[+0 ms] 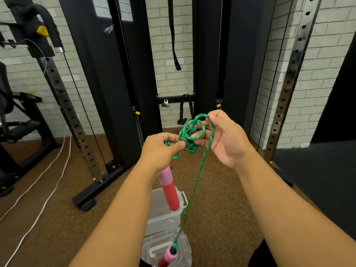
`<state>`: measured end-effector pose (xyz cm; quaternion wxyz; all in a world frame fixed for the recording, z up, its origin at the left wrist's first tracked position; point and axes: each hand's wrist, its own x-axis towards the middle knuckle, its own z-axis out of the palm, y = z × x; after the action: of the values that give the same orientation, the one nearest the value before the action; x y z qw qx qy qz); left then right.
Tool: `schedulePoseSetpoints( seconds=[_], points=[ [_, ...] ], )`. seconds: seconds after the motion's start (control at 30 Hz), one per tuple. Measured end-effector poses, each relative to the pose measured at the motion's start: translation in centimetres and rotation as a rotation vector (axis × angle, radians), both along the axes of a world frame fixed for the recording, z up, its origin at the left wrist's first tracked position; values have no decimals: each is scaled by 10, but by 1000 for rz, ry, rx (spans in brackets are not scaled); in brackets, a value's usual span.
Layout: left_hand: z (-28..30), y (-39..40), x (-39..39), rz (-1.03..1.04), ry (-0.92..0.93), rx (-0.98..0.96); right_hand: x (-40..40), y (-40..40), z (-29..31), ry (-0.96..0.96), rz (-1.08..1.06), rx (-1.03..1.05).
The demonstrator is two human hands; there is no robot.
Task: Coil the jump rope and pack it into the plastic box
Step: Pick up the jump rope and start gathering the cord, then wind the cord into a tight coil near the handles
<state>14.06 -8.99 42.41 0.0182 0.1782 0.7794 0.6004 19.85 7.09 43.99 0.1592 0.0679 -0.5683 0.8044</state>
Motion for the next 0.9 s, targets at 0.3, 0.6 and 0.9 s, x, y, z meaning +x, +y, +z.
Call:
schedulePoseSetpoints(
  seconds=[0.3, 0.6, 0.9],
  points=[
    [13, 0, 1, -62, 107, 82, -6, -2, -22, -251, -2, 367],
    [13, -3, -5, 33, 213, -156, -12, 9, -26, -46, -247, 476],
    [13, -1, -14, 176, 162, -69, -7, 33, -44, -127, -337, 838]
  ],
)
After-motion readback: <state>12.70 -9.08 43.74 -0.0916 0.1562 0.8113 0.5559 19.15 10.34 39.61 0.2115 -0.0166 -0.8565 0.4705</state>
